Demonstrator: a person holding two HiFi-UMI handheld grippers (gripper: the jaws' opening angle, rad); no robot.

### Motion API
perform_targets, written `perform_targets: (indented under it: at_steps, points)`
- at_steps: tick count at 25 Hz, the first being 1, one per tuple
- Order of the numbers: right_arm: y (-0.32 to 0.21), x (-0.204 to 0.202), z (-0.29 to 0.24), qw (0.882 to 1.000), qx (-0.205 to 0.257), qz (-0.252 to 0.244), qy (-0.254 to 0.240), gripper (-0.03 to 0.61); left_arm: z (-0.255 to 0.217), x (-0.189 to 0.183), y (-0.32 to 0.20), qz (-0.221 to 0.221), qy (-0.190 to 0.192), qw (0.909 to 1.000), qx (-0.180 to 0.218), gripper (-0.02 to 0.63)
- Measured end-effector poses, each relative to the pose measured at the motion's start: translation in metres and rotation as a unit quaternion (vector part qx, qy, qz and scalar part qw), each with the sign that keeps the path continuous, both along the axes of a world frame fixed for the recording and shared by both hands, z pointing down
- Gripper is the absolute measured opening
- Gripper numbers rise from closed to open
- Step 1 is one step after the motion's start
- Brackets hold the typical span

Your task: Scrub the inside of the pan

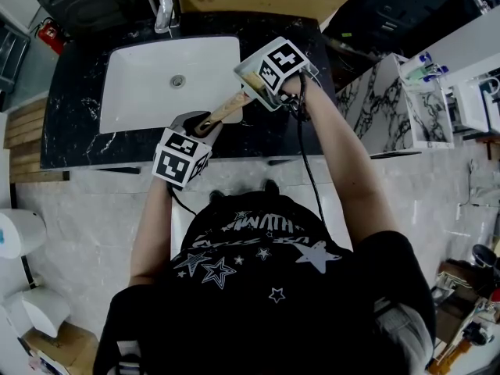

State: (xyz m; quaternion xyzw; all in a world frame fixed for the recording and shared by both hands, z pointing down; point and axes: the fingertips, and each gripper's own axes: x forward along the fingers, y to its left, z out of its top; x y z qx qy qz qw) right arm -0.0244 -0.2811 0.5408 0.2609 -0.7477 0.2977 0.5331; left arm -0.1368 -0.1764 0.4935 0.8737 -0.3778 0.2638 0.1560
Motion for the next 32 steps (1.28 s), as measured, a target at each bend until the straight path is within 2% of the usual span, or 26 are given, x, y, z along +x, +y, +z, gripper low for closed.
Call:
perform_targets:
  at_steps: [3,5,10,14,21,26,29,32]
  points:
    - [-0.003,0.006,-0.004,1.0,0.007,0.008,-0.014,0.087,0.0,0.0,0.001,-0.003,0.0,1.0,0.0,0.137]
    - [-0.01,0.019,-0.006,1.0,0.019,0.015,-0.006,0.086,0.0,0.001,0.0,-0.005,-0.001,1.0,0.0,0.137]
    - [-0.034,0.06,-0.013,0.997,0.048,0.044,0.028,0.086,0.0,0.001,0.001,-0.007,-0.003,1.0,-0.001,0.137]
    - [-0.055,0.087,-0.019,0.992,0.085,0.053,0.073,0.084,0.001,0.002,0.001,-0.009,-0.003,0.9999,-0.003,0.137]
    - [-0.068,0.101,-0.016,0.978,0.128,0.006,0.163,0.084,0.0,0.003,0.003,-0.013,-0.002,0.9999,-0.003,0.137]
    - [-0.077,0.115,-0.016,0.957,0.164,-0.034,0.238,0.084,0.0,0.003,0.004,-0.015,-0.002,0.9999,-0.004,0.137]
    - [-0.078,0.112,-0.011,0.951,0.173,-0.065,0.247,0.083,0.0,0.003,0.005,-0.016,-0.001,0.9999,-0.004,0.137]
    - [-0.076,0.113,-0.007,0.948,0.162,-0.075,0.265,0.083,0.0,0.003,0.005,-0.018,-0.002,0.9998,-0.004,0.137]
